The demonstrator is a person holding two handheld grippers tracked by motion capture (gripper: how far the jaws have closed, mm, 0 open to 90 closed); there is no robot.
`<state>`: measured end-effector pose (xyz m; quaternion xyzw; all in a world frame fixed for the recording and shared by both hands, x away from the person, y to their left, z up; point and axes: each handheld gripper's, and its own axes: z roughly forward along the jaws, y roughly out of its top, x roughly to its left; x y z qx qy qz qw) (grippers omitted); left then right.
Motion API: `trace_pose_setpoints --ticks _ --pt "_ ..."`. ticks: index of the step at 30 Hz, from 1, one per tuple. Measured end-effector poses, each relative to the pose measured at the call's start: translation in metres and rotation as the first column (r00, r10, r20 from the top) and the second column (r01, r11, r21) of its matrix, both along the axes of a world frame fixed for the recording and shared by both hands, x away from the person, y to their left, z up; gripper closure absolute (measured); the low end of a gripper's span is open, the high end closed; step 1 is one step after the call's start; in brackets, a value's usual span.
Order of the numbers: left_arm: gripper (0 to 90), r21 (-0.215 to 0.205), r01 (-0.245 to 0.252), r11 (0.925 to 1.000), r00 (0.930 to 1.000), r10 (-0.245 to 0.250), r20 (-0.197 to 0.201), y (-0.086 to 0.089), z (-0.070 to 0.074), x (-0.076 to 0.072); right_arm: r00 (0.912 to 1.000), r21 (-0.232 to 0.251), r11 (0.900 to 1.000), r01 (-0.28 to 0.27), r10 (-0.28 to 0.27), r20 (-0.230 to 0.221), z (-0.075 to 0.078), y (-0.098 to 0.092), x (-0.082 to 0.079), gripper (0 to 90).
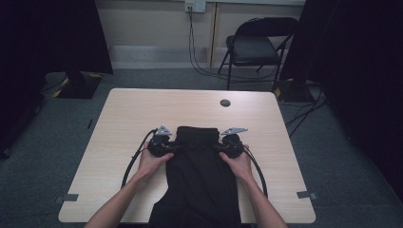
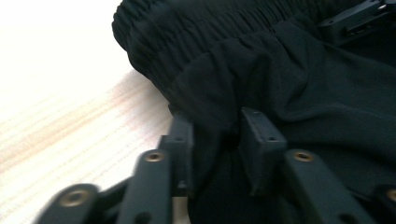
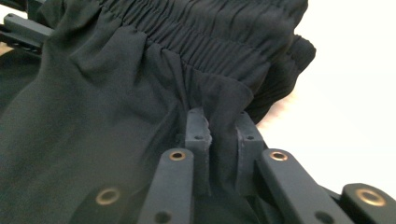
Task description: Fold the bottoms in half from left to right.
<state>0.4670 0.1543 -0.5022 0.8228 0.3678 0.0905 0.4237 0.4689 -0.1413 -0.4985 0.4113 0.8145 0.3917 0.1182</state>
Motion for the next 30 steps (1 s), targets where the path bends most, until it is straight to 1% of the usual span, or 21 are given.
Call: trace_pose_setpoints --ticks 1,2,5,8,9,10,11,12,15,17,20,21,22,23,24,25,26,27,28,29,30 --pt "79.3 -0.018 0.002 0.9998 1.0000 -0.002 -0.003 0.002 0.000 -0.001 1.0000 0.013 1.000 0.002 -0.002 -0.007 0.001 -0.001 0.000 84.2" --pt "82.1 -0.018 0.002 0.9998 1.0000 -0.002 -0.003 0.002 0.000 -0.001 1.0000 0.013 1.000 0.002 -0.002 -0.007 0.001 -0.001 0.000 84.2" --pt "86.1 -0.080 -0.003 0.9968 1.0000 0.003 -0.003 0.007 0.007 0.000 0.9998 0.066 0.998 0.006 -0.004 -0.017 0.004 -0.004 0.001 86.1" --pt "86.9 -0.111 0.007 0.9938 0.9998 -0.005 0.021 0.009 0.022 0.001 1.0000 0.097 0.995 -0.005 0.005 -0.003 0.012 -0.005 -0.001 86.5" --pt "87.2 -0.114 0.012 0.9934 0.9989 -0.007 0.046 0.008 0.032 0.001 0.9997 0.106 0.994 -0.015 0.013 0.022 0.022 -0.003 -0.003 86.7" --pt "87.3 -0.114 0.012 0.9934 0.9989 -0.007 0.046 0.008 0.032 0.001 0.9997 0.106 0.994 -0.015 0.013 0.022 0.022 -0.003 -0.003 86.7" --pt "87.3 -0.120 0.010 0.9927 0.9979 -0.002 0.065 0.007 0.041 0.001 0.9993 0.118 0.993 -0.023 0.019 0.034 0.028 -0.002 -0.003 86.7" --pt "87.3 -0.121 0.004 0.9926 0.9968 0.006 0.080 0.008 0.046 0.002 0.9982 0.131 0.991 -0.027 0.020 0.056 0.038 0.000 -0.002 86.8" --pt "87.3 -0.137 -0.017 0.9905 0.9917 0.034 0.124 0.013 0.066 0.005 0.9951 0.154 0.988 -0.027 0.012 0.098 0.056 0.002 0.000 86.9" --pt "87.4 -0.161 -0.032 0.9865 0.9867 0.057 0.152 0.019 0.083 0.009 0.9918 0.172 0.985 -0.029 0.007 0.128 0.073 0.002 0.003 86.9" --pt "87.7 -0.181 -0.046 0.9824 0.9757 0.083 0.203 0.028 0.111 0.013 0.9835 0.198 0.979 -0.039 0.002 0.181 0.101 0.004 0.009 87.0" --pt "87.7 -0.186 -0.049 0.9814 0.9692 0.091 0.229 0.030 0.124 0.014 0.9801 0.210 0.977 -0.041 -0.001 0.198 0.111 0.005 0.011 87.0" --pt "87.8 -0.193 -0.050 0.9799 0.9656 0.097 0.241 0.031 0.131 0.015 0.9746 0.217 0.975 -0.046 -0.003 0.224 0.124 0.006 0.013 87.0" --pt "87.8 -0.196 -0.052 0.9792 0.9586 0.104 0.265 0.032 0.145 0.016 0.9712 0.223 0.974 -0.048 -0.006 0.238 0.133 0.007 0.015 87.0" --pt "87.9 -0.205 -0.052 0.9774 0.9513 0.111 0.288 0.034 0.155 0.018 0.9645 0.231 0.971 -0.056 -0.007 0.264 0.147 0.009 0.017 87.0" --pt "87.9 -0.215 -0.055 0.9750 0.9468 0.120 0.299 0.036 0.163 0.019 0.9540 0.230 0.971 -0.066 -0.006 0.300 0.167 0.012 0.020 87.0" --pt "87.9 -0.219 -0.059 0.9740 0.9398 0.128 0.317 0.037 0.174 0.020 0.9540 0.230 0.971 -0.066 -0.006 0.300 0.167 0.012 0.020 87.0" --pt "88.0 -0.218 -0.070 0.9735 0.9310 0.142 0.336 0.038 0.184 0.022 0.9429 0.240 0.968 -0.070 -0.014 0.333 0.190 0.015 0.025 87.0" --pt "88.0 -0.194 -0.085 0.9773 0.9260 0.149 0.347 0.037 0.195 0.026 0.9429 0.240 0.968 -0.070 -0.014 0.333 0.190 0.015 0.025 87.0" --pt "88.0 -0.150 -0.100 0.9836 0.9192 0.149 0.365 0.034 0.210 0.031 0.9374 0.231 0.970 -0.071 -0.014 0.348 0.202 0.017 0.028 87.0" --pt "88.0 -0.152 -0.109 0.9824 0.9112 0.160 0.379 0.034 0.223 0.034 0.9296 0.216 0.974 -0.072 -0.013 0.368 0.217 0.021 0.032 87.0"
